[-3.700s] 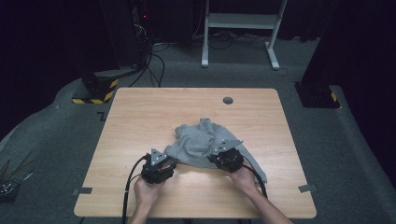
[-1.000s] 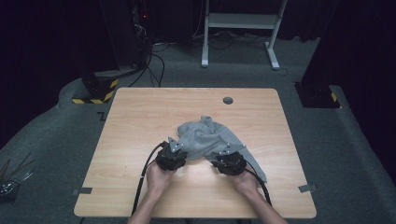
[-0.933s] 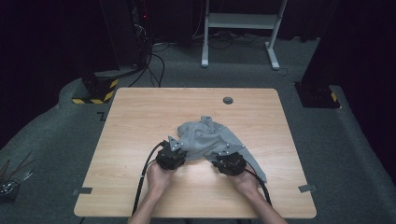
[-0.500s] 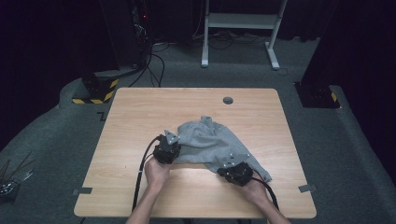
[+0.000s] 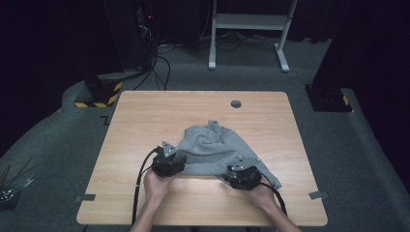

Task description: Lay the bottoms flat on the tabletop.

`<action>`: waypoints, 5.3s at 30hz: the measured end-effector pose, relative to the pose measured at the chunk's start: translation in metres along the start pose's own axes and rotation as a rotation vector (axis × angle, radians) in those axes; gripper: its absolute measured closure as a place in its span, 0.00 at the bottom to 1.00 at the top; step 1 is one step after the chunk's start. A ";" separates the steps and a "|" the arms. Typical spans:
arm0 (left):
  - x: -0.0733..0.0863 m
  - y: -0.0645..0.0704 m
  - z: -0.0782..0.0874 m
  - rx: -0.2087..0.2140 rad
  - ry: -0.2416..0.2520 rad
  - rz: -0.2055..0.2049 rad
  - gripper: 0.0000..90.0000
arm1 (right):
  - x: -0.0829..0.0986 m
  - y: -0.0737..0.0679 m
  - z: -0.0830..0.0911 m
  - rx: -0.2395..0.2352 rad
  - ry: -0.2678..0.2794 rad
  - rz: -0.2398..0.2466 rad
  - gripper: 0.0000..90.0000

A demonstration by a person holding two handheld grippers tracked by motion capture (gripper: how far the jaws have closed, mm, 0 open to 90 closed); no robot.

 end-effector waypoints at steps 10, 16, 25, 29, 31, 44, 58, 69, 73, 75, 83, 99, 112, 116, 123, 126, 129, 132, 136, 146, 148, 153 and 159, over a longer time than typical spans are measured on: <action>0.032 0.015 0.006 0.075 -0.063 -0.080 0.47 | -0.005 0.012 -0.009 -0.010 -0.035 -0.045 0.97; 0.041 0.013 -0.009 0.085 -0.127 -0.103 0.58 | -0.012 0.021 0.001 -0.011 -0.001 -0.078 0.98; 0.029 0.001 0.002 0.174 -0.111 -0.058 0.96 | -0.015 0.025 0.011 -0.011 0.011 -0.088 0.98; 0.020 0.001 0.020 0.233 -0.114 -0.065 0.95 | -0.019 0.023 0.019 -0.010 0.064 -0.074 0.98; 0.020 0.004 0.028 0.224 -0.124 -0.105 0.95 | -0.019 0.019 0.026 -0.012 0.077 -0.057 0.98; 0.035 0.004 -0.014 0.084 -0.165 -0.061 0.57 | -0.004 0.035 -0.011 0.048 -0.069 -0.149 0.74; 0.021 -0.020 -0.044 -0.024 -0.109 0.013 0.50 | -0.014 0.071 -0.030 0.203 -0.091 -0.117 0.73; 0.026 0.003 0.003 -0.023 -0.053 -0.058 0.46 | 0.009 0.045 0.014 0.149 -0.013 -0.161 0.67; 0.038 0.016 0.006 -0.010 -0.089 -0.090 0.47 | 0.027 0.035 0.019 0.133 -0.034 -0.163 0.69; 0.040 0.017 -0.001 -0.008 -0.115 -0.090 0.50 | 0.032 0.037 0.014 0.134 -0.066 -0.162 0.71; 0.029 -0.004 -0.028 0.021 -0.114 0.017 0.68 | 0.029 0.068 0.005 0.159 -0.013 -0.206 0.65; 0.043 0.015 0.007 0.008 -0.070 -0.014 0.62 | 0.003 0.032 0.002 0.137 0.002 -0.120 0.69; 0.037 -0.003 0.008 0.034 -0.055 0.034 0.96 | 0.011 0.040 -0.007 0.099 -0.069 -0.140 0.96; 0.034 -0.011 0.027 0.020 -0.031 0.028 0.96 | 0.013 0.037 0.011 0.066 -0.037 -0.149 0.97; 0.047 0.001 0.026 0.078 -0.135 -0.062 0.86 | 0.020 0.021 0.029 -0.001 -0.048 -0.094 0.84; 0.048 0.003 0.027 0.071 -0.107 -0.053 0.70 | 0.020 0.023 0.033 0.017 -0.011 -0.111 0.77; 0.043 0.002 0.027 0.069 -0.097 -0.053 0.64 | 0.017 0.032 0.038 0.024 0.041 -0.183 0.74; 0.041 0.001 0.020 0.050 -0.102 -0.049 0.63 | 0.016 0.035 0.032 0.055 0.011 -0.176 0.73; 0.048 0.000 0.008 0.047 -0.141 -0.050 0.77 | 0.022 0.042 0.014 0.081 -0.051 -0.196 0.80; 0.064 -0.001 0.028 0.090 -0.162 -0.067 0.98 | 0.038 0.028 0.030 0.041 -0.042 -0.121 0.96; 0.058 0.000 0.029 0.122 -0.119 -0.024 0.85 | 0.033 0.033 0.037 0.076 0.012 -0.143 0.88; 0.038 0.005 0.014 0.069 -0.101 -0.035 0.60 | 0.021 0.053 0.034 0.153 0.017 -0.211 0.77; 0.043 0.005 -0.007 0.047 -0.149 -0.037 0.72 | 0.029 0.057 0.017 0.159 -0.057 -0.235 0.84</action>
Point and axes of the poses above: each handheld gripper's, and its own axes: z roughly backward along the jaws, x roughly out of its underside, y roughly to its right, the point moved 3 cm from there along -z, roughly forward along the jaws, and after that the axes turned 4 degrees about -z, right-handed, at the moved point
